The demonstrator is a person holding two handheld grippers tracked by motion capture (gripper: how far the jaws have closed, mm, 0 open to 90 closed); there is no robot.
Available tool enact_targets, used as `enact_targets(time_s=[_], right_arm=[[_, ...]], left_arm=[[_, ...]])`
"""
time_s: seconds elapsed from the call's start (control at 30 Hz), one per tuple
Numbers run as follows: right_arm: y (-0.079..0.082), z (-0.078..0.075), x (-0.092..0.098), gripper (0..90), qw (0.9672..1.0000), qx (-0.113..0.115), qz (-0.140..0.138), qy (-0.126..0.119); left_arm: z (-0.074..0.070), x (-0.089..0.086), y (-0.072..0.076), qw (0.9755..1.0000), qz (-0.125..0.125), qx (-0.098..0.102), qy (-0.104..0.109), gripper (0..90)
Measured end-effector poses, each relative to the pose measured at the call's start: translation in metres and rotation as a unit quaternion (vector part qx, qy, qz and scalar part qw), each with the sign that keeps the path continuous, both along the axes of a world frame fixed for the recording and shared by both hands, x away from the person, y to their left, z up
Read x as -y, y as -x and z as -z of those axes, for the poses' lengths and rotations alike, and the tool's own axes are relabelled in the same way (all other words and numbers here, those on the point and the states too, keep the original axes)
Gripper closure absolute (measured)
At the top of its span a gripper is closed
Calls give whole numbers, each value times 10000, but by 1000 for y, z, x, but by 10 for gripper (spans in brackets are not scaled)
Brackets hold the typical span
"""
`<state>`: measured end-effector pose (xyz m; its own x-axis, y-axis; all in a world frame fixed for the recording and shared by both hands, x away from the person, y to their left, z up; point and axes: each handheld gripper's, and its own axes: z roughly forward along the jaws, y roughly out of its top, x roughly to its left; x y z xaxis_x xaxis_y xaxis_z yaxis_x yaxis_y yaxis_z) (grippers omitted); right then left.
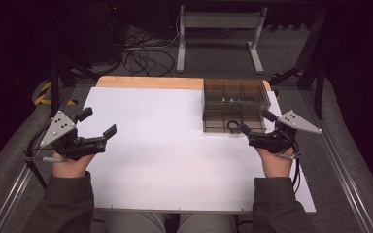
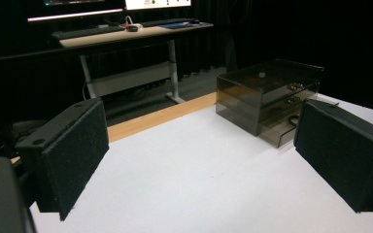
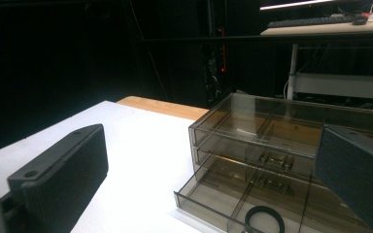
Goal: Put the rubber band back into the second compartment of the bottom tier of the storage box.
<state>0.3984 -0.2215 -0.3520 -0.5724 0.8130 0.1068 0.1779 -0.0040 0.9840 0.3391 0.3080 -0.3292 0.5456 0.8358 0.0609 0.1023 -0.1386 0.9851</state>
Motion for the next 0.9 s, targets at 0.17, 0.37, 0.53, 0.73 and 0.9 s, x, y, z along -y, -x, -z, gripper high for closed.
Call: enact_targets(time_s=[0.17, 0.37, 0.53, 0.73, 0.9], right_arm=[[1, -1, 3, 0, 9999, 43, 33, -117], [2, -2, 8, 0, 9996, 113, 79, -227], [2, -2, 11, 0, 9992, 205, 116, -337], [3, -1, 13, 0, 9984, 248, 136, -490], [4, 0, 16, 0, 9977, 289, 139, -604]], left_arm=[[0, 0, 0, 10000, 9, 22, 6, 63], [1, -2, 0, 10000, -8, 18, 11, 63], [1, -2, -1, 10000, -10, 19, 8, 63], [1, -3, -1, 10000, -17, 22, 18, 63], [1, -3, -2, 10000, -27, 24, 31, 63]])
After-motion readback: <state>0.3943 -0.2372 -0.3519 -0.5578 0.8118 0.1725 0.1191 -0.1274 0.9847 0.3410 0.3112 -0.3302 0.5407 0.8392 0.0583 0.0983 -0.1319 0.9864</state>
